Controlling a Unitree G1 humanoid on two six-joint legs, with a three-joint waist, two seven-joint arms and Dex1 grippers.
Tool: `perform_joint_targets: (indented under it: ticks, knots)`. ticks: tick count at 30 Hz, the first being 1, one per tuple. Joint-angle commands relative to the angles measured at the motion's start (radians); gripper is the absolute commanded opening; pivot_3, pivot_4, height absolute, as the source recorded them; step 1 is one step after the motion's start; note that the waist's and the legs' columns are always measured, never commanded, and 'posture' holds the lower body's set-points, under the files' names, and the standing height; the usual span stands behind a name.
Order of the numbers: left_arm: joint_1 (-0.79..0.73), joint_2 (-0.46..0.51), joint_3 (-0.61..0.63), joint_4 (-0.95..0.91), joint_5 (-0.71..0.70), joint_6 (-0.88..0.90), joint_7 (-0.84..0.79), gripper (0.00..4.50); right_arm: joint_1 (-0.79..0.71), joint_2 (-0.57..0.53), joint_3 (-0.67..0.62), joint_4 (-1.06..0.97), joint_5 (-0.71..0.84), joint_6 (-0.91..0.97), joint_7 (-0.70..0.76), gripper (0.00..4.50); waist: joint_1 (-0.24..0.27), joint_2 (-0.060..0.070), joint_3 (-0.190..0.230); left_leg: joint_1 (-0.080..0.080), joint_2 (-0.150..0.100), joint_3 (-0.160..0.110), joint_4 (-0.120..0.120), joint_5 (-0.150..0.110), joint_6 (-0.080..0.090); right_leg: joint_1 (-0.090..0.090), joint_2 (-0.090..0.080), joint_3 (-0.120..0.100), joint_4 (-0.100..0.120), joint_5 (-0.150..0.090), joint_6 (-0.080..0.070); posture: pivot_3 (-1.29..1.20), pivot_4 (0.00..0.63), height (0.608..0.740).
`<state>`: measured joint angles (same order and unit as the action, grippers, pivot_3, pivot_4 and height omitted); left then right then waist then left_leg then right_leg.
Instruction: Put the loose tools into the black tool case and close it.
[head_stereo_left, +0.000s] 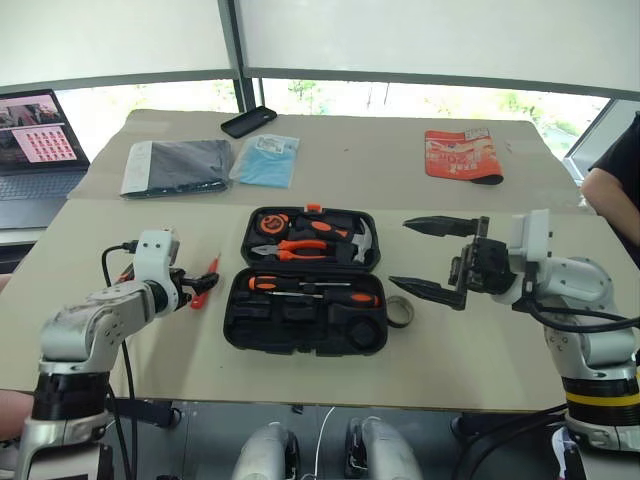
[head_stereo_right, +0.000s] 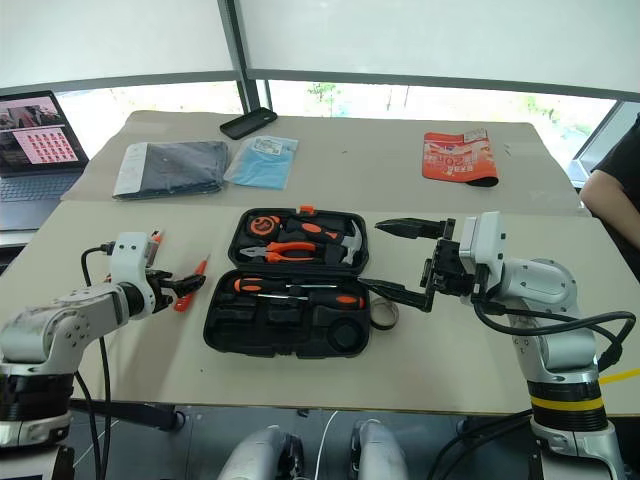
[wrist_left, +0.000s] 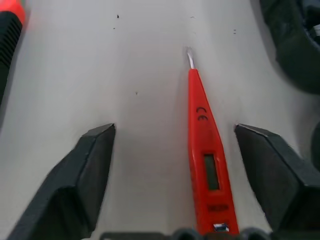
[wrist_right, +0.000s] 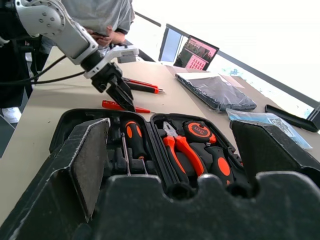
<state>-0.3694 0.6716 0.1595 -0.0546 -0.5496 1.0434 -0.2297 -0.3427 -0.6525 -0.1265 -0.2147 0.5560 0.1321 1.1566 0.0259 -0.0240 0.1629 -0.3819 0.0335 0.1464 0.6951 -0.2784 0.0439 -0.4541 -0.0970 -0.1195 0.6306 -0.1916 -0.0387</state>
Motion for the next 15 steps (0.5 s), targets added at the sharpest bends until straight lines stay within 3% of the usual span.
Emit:
perform_joint_targets:
  ticks: [1, 6, 9, 15]
  knots:
    - [0.015, -0.028, -0.041, 0.036, 0.025, 0.022, -0.035, 2.29, -0.025, -0.023, -0.021, -0.034, 0.030, 0.001, 0.013, 4.50, 0.001, 0.000, 0.000, 0.000, 0.000, 0.000, 0.000, 0.000, 0.000, 0.000, -0.002, 0.000, 0.000, 0.000, 0.000, 0.00, 0.150, 0.740]
    - [0.057, -0.044, 0.005, 0.013, 0.041, 0.009, -0.053, 0.55, -0.006, -0.036, -0.022, -0.054, 0.040, 0.009, 0.014, 4.50, 0.001, 0.001, -0.001, 0.001, 0.000, -0.001, 0.000, 0.000, 0.000, 0.000, -0.004, 0.000, 0.001, 0.001, 0.000, 0.00, 0.150, 0.740]
    - [0.068, -0.050, 0.055, -0.010, 0.033, -0.037, -0.080, 0.43, 0.010, -0.038, -0.023, -0.066, 0.040, 0.008, 0.010, 4.50, 0.000, 0.001, -0.001, 0.001, 0.000, -0.001, 0.000, 0.003, -0.002, 0.001, -0.004, 0.000, 0.001, 0.001, 0.000, 0.00, 0.150, 0.740]
    - [0.067, 0.012, 0.109, -0.056, 0.019, -0.328, -0.345, 0.43, 0.032, -0.059, -0.045, -0.081, 0.044, 0.024, 0.001, 4.50, 0.002, -0.001, 0.000, -0.005, 0.000, -0.001, 0.000, 0.003, -0.002, -0.002, -0.005, -0.002, -0.001, 0.001, -0.001, 0.00, 0.150, 0.740]
